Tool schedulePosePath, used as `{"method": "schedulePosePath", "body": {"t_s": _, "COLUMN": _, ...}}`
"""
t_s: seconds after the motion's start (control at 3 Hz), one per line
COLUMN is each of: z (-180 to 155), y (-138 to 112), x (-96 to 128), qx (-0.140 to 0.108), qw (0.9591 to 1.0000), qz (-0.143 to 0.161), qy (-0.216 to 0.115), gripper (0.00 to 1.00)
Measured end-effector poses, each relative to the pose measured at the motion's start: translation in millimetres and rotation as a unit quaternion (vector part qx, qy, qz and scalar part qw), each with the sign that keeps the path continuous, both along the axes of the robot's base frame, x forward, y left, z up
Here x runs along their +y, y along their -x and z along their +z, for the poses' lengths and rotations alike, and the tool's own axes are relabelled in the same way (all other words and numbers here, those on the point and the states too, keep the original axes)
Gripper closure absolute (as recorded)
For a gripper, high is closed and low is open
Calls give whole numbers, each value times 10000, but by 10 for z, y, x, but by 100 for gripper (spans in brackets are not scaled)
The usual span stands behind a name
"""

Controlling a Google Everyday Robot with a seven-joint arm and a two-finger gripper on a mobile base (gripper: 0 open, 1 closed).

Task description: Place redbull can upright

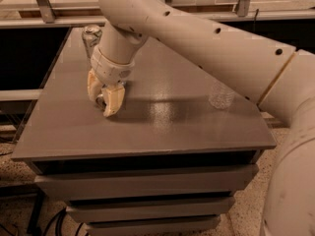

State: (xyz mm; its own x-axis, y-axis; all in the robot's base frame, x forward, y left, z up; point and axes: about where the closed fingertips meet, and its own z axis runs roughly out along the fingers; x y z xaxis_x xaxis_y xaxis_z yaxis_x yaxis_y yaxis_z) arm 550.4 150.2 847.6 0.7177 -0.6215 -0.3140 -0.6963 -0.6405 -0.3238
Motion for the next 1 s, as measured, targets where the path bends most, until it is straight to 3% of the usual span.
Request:
{"method": "schedulePosePath", "body": {"t_s": 0.33, "z": 2, "y": 0, "x": 0, "qx": 0, "qw": 10000, "qz": -1, "qy": 0, "gripper": 100}}
{"method": "schedulePosePath", "body": {"t_s": 1.0, "z": 217, "y": -100, "x": 95, "qx": -128, "qw": 9993, "qz": -302, "qy": 187, "gripper": 100}}
